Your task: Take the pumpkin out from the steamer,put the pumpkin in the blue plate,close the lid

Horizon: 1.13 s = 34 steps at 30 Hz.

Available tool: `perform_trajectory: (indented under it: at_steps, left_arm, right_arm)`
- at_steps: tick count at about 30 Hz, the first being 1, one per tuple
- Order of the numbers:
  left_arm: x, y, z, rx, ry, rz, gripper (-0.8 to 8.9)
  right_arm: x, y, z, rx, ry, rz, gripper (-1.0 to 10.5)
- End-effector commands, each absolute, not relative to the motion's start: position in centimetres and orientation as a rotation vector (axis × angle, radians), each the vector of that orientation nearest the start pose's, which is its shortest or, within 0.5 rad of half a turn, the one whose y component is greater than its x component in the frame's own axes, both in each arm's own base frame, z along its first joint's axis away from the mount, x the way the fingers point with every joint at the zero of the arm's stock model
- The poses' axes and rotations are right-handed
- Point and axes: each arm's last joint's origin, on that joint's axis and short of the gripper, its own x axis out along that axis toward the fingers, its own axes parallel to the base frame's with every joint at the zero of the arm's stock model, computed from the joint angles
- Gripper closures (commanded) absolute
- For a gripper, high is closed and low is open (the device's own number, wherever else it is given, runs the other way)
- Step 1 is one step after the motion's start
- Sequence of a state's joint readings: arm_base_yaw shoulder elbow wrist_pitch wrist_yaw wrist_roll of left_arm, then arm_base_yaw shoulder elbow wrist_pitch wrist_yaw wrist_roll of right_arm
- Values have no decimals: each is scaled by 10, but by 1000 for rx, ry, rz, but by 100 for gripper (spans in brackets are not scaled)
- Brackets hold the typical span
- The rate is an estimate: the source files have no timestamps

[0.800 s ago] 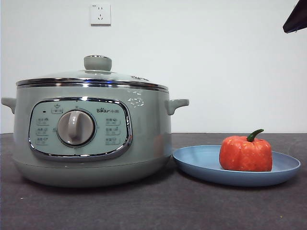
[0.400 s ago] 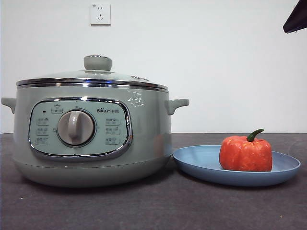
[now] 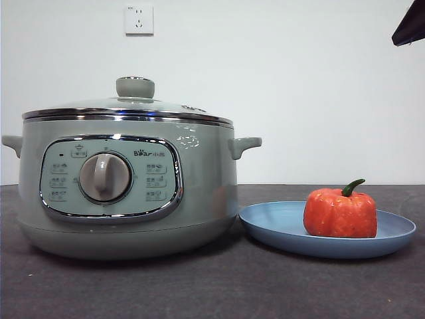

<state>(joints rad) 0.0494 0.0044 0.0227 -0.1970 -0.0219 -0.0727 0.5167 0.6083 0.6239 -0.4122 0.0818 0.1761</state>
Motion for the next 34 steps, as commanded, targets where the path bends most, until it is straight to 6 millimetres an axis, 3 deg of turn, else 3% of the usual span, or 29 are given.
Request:
perform_trajectory:
  at_steps: [1, 7, 14, 23, 34]
  left_arm:
    - [95, 6, 147, -85, 186, 80, 816]
    - [95, 6, 147, -86, 186, 80, 816]
    - [95, 6, 147, -85, 186, 80, 816]
    - [95, 6, 147, -85, 186, 80, 816]
    - [95, 6, 147, -85, 186, 80, 816]
  right_arm:
    - [118, 64, 280, 26, 404, 394, 963]
    - [100, 36, 278, -36, 287, 266, 963]
    - [91, 10, 231, 9, 192, 91, 963]
    - [94, 8, 175, 16, 144, 65, 963]
    - [95, 8, 149, 18, 176, 66, 963]
